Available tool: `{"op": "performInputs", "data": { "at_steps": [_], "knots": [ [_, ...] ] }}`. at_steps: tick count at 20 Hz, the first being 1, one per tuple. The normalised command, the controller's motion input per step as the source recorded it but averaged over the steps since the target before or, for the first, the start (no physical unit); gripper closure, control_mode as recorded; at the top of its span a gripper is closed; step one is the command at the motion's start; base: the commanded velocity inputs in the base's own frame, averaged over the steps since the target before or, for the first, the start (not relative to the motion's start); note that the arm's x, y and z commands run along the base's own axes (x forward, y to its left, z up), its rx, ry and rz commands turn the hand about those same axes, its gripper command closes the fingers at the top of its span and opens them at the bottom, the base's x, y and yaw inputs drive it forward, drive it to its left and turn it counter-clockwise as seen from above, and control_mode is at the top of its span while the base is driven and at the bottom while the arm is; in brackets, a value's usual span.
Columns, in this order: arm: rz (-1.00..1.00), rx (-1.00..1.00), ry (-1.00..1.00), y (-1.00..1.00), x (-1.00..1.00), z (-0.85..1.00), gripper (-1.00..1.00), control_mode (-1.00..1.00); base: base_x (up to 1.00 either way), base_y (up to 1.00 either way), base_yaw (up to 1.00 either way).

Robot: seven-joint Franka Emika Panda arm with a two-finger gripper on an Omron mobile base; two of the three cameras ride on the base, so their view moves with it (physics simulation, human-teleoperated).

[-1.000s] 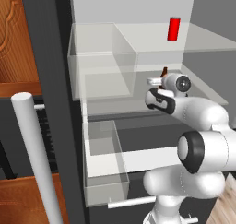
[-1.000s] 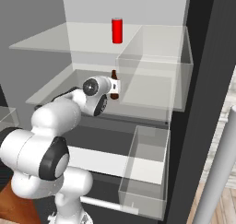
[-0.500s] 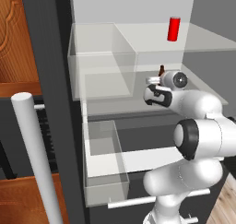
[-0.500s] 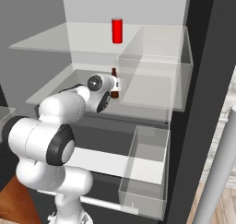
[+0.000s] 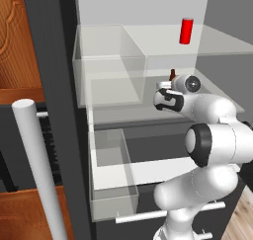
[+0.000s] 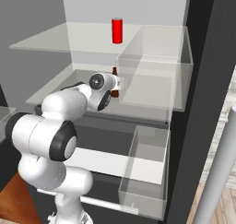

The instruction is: Open the fridge, grab two sodas, and place both sodas inside the bowl with ice on the dining counter.

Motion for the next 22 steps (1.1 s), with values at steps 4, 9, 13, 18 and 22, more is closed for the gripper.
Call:
{"op": "performInputs", "data": {
  "at_steps": [4, 9, 13, 18, 22],
  "knots": [
    [0.0, 0.0, 0.0, -0.01, -0.01, -0.06, 1.0, -1.0, 0.0, 0.0, 0.0],
    [0.0, 0.0, -0.04, -0.01, -0.25, -0.01, 1.0, -1.0, 0.0, 0.0, 0.0],
    [0.0, 0.0, 0.01, 0.03, -0.62, 0.16, 1.0, -1.0, 0.0, 0.0, 0.0],
    [0.0, -0.01, 0.11, 0.05, -0.65, 0.55, 1.0, -1.0, 0.0, 0.0, 0.0],
    [0.01, -0.01, 0.24, 0.05, -0.63, 0.75, 1.0, -1.0, 0.0, 0.0, 0.0]
  ]
}}
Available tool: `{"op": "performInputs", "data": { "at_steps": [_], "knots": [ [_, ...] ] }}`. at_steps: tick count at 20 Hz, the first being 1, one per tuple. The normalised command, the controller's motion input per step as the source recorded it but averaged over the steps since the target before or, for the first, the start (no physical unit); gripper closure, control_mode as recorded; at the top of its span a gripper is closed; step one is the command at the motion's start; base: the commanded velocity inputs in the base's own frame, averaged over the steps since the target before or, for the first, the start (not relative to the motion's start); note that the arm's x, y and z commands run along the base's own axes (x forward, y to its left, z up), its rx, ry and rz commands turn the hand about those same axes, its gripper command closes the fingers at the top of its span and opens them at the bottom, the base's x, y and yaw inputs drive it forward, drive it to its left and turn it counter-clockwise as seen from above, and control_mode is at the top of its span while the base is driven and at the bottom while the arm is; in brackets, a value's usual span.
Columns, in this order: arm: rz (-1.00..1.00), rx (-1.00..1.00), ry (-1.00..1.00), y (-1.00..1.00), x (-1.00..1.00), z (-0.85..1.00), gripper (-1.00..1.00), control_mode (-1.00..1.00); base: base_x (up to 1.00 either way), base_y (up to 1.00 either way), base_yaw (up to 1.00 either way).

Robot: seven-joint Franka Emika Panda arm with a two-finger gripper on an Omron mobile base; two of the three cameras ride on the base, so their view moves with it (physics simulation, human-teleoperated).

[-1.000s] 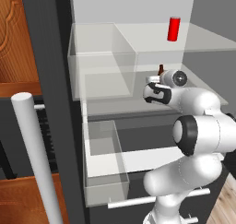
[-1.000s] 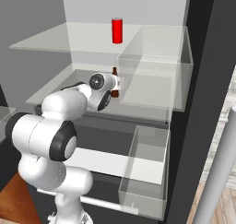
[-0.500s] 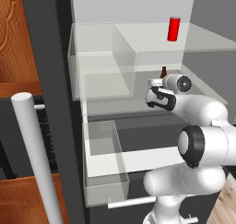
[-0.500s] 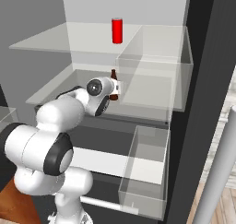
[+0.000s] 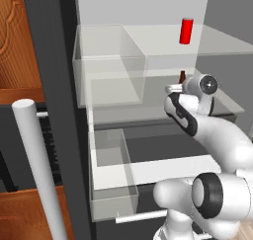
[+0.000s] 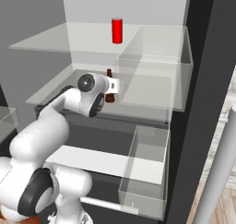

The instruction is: Open the fridge, grab two sodas, and place both sodas inside the bowl with ice on the dining counter.

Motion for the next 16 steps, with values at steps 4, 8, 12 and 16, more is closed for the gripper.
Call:
{"op": "performInputs", "data": {
  "at_steps": [4, 8, 12, 16],
  "knots": [
    [0.01, 0.0, 0.18, 0.15, -0.81, 0.39, 1.0, -1.0, 0.0, 0.0, 0.0],
    [0.01, 0.0, 0.08, 0.28, -0.91, 0.21, 1.0, -1.0, 0.0, 0.0, 0.0],
    [0.0, 0.0, 0.11, 0.3, -0.83, 0.32, 1.0, -1.0, 0.0, 0.0, 0.0],
    [0.0, -0.01, 0.12, 0.24, -0.8, 0.31, 1.0, -1.0, 0.0, 0.0, 0.0]
  ]
}}
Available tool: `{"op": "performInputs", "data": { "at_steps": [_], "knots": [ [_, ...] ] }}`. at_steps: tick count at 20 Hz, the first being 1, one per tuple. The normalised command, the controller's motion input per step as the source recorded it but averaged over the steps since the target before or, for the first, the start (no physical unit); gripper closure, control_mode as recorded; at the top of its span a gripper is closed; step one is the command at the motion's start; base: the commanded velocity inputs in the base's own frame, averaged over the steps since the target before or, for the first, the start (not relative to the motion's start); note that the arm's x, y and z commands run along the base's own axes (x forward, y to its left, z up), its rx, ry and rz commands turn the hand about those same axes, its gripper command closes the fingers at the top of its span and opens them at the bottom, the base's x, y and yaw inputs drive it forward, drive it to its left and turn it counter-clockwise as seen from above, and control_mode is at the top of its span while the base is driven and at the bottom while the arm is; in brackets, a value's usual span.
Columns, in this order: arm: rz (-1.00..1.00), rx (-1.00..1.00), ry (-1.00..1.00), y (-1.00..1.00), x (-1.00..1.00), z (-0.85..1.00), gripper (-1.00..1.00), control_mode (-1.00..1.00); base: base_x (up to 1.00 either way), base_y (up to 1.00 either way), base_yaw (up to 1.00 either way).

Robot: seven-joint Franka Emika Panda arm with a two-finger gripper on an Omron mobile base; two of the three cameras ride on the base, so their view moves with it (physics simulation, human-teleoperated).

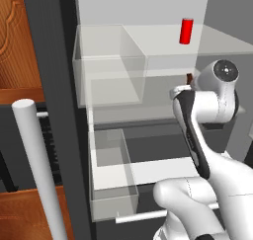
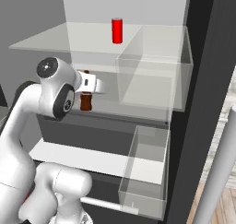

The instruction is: Open the fridge, grab two sodas, and place both sodas inside the bowl with ice on the dining counter.

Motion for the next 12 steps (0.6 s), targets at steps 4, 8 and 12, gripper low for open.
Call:
{"op": "performInputs", "data": {
  "at_steps": [4, 8, 12],
  "knots": [
    [0.0, 0.0, 0.08, 0.12, -0.83, 0.21, 1.0, -1.0, 0.0, 0.0, 0.0],
    [0.0, -0.01, 0.08, 0.17, -0.81, 0.16, 1.0, -1.0, 0.0, 0.0, 0.0],
    [0.0, -0.03, 0.04, 0.24, -0.71, -0.05, 1.0, -1.0, 0.0, 0.0, 0.0]
  ]
}}
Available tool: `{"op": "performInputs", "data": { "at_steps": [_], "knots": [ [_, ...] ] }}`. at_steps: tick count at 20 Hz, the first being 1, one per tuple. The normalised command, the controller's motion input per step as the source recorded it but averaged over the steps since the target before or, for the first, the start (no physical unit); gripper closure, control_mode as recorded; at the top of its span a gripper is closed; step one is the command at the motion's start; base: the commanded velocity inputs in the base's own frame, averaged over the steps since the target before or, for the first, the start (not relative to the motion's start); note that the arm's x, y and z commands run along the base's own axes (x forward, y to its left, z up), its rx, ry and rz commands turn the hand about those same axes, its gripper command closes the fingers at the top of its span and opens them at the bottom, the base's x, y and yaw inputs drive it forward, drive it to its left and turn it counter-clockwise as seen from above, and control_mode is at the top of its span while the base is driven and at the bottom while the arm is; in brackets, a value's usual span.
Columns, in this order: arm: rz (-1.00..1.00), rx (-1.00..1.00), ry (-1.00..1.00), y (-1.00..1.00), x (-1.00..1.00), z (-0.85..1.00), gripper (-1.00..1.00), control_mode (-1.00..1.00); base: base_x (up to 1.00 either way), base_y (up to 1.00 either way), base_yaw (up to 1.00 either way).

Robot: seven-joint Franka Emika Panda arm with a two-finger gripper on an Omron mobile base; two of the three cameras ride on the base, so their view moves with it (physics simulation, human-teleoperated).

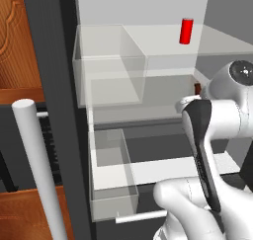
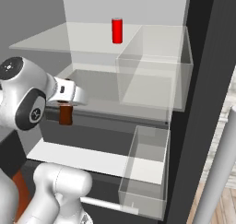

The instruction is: Open the fridge, grab two sodas, and place both sodas inside the bowl with ice on the dining counter.

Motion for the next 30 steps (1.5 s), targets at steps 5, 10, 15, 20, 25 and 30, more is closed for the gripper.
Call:
{"op": "performInputs", "data": {
  "at_steps": [5, 10, 15, 20, 25, 30],
  "knots": [
    [0.0, 0.0, -0.02, 0.0, -0.89, -0.17, 1.0, -1.0, 0.0, 0.0, 0.0],
    [0.02, -0.02, -0.06, 0.06, -0.73, -0.25, 1.0, 1.0, -0.19, 0.03, 0.02],
    [0.0, 0.0, 0.0, 0.0, 0.0, 0.0, 1.0, 1.0, -0.83, 0.04, 0.22],
    [0.0, 0.0, 0.0, 0.0, 0.0, 0.0, 1.0, 1.0, -0.77, 0.02, 0.33],
    [0.0, 0.0, 0.0, 0.0, 0.0, 0.0, 1.0, 1.0, -0.74, 0.0, 0.37],
    [0.0, 0.0, 0.0, 0.0, 0.0, 0.0, 1.0, 1.0, -0.65, 0.01, 0.4]
  ]
}}
